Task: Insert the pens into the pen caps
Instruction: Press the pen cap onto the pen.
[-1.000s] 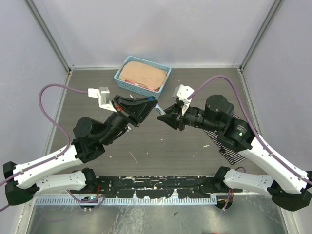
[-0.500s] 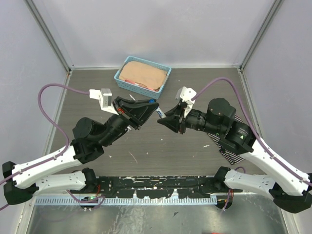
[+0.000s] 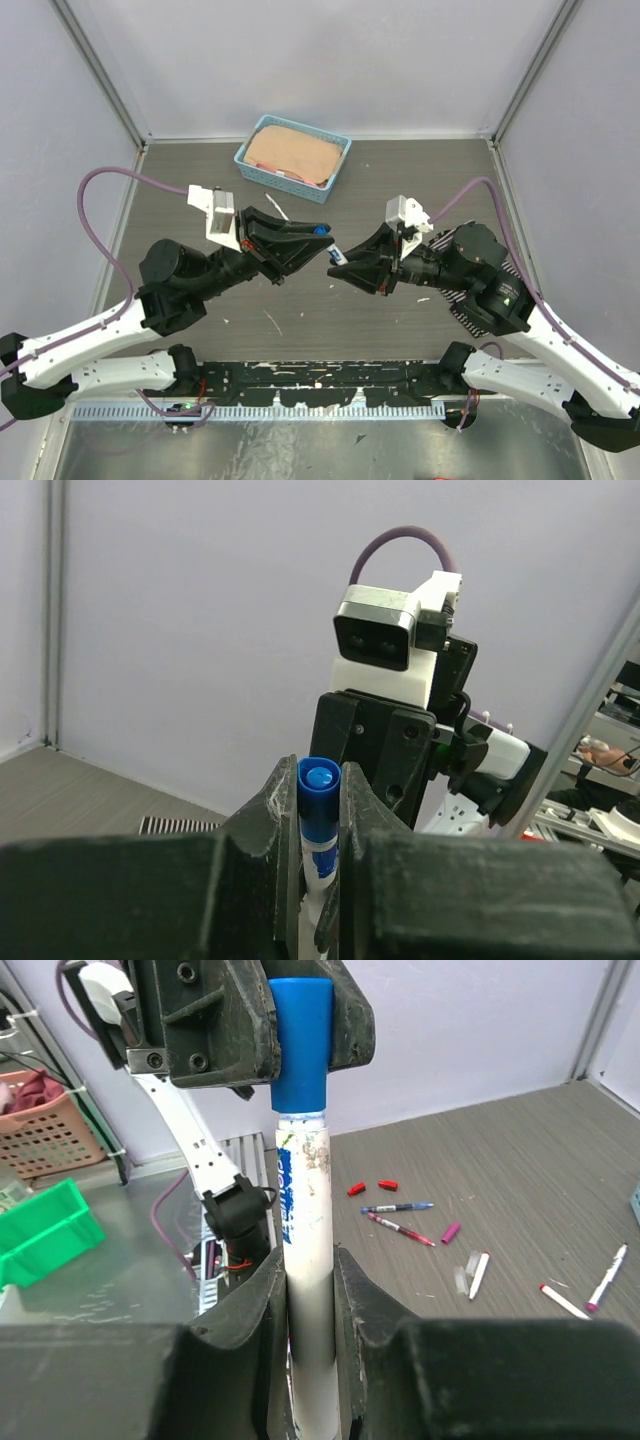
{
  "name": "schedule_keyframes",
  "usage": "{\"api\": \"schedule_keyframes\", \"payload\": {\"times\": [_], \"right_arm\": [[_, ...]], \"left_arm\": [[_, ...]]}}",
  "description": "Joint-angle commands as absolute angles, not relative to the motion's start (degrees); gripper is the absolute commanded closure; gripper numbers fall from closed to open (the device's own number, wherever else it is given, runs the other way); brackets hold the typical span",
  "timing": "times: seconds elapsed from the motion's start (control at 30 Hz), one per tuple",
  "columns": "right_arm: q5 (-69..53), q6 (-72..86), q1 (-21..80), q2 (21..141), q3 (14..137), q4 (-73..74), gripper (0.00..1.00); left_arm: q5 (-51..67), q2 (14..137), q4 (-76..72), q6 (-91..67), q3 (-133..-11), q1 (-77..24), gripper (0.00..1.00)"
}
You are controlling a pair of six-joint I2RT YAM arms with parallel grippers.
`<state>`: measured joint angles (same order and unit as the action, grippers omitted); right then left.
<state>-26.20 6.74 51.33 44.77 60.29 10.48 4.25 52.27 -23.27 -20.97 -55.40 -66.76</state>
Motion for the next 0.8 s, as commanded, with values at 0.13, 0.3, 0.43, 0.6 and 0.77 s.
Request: {"api": "schedule_keyframes", "payload": {"times": [0.13,0.3,0.43,0.6,0.77], "right_arm": [[-21.7,10.2,50.0,42.7,60.2,-10.8,1.0],[-22.7,11.2,49.9,43.6,57.9,-14.4,1.0],[-22.4,10.9,49.9,44.4,57.1,-16.8,1.0],[-22.7,10.0,49.9,45.2,57.7,-16.9,1.0],[-23.1,10.1,50.0,45.1,57.7,-17.6,1.0]], "left_arm": [[14.4,51.8,-12.8,-20.9,-53.7,-68.9,0.85],[14.4,52.3,-13.7,-21.6,-54.3,-68.9,0.83],[14.0,53.1,-14.2,-22.2,-55.1,-68.9,0.77],[11.2,52.5,-14.5,-22.3,-55.5,-68.9,0.71],[9.7,51.9,-14.5,-21.8,-56.0,-68.9,0.63]]}}
